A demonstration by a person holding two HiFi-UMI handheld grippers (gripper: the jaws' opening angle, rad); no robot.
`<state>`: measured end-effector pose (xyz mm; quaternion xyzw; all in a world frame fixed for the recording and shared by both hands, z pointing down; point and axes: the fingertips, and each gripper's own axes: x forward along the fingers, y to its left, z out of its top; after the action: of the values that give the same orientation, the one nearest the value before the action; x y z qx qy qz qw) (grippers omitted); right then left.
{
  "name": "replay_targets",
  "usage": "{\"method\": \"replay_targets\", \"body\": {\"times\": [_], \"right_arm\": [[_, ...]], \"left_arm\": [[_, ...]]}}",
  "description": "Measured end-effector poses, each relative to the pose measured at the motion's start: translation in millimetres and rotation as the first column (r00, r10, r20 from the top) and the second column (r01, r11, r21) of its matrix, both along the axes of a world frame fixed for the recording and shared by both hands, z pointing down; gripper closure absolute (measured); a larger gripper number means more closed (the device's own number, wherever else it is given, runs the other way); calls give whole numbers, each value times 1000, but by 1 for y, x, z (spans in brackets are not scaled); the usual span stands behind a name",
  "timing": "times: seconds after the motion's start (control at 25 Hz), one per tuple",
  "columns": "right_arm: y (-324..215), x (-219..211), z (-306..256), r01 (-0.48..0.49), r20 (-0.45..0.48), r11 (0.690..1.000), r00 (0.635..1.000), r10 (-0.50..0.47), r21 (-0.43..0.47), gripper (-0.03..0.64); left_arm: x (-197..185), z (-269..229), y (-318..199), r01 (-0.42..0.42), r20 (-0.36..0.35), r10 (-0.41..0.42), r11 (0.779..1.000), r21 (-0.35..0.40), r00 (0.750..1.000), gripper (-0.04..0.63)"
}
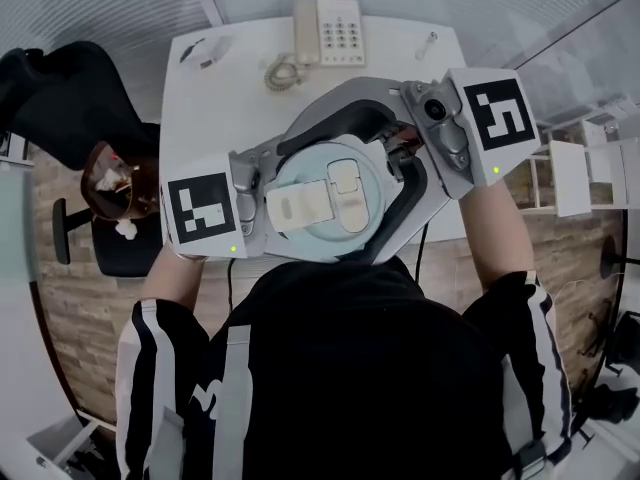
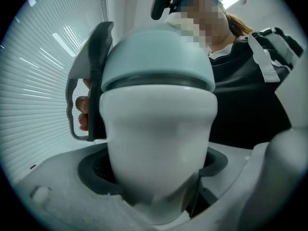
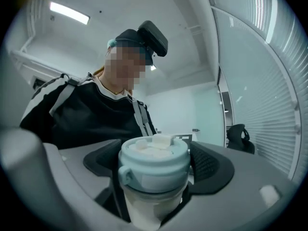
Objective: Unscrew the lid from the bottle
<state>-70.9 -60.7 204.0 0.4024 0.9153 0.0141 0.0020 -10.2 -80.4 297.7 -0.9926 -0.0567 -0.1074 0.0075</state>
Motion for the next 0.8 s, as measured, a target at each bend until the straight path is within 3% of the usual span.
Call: {"method": "replay_targets", "body": {"times": [0.08,0.16,0.2,0.28,0.36,0.44,0.52,0.72,0.8], "right_arm": [[0,-3,-6,-11,12,1000,1000,12,-14,172],[-11,-7,-12,-151,45,988,987,152,-20,160],[-20,-8,-14,-256,62,966,964,257,-24,158],[-41,-8,-16,-479,81,877,873,481,-45,153],[-60,-2,-13,-660,75,748,744,664,-68,150],[-72,2,-6,-786,69,614,611,789,-70,152],[-71,-4,-3,-853,85,518,513,854,-62,153],[-71,-30,14,-926,111,375,369,923,-40,161],[-76,-37,14,-942,114,334,328,938,-41,189]], "left_arm": [[0,-2,-1,13,-19,-13,1000,5,1000,147],[-4,-4,-7,60,-55,-59,998,3,997,147],[-8,-4,-13,96,-70,-96,995,4,993,147],[-18,-4,-27,199,-91,-197,980,17,976,147],[-28,-3,-43,312,-106,-308,950,23,945,147],[-38,0,-59,422,-108,-418,906,22,902,149],[-46,3,-76,532,-113,-527,846,20,842,149],[-56,9,-102,705,-140,-698,709,8,703,147],[-57,10,-108,742,-144,-733,670,21,665,149]]}}
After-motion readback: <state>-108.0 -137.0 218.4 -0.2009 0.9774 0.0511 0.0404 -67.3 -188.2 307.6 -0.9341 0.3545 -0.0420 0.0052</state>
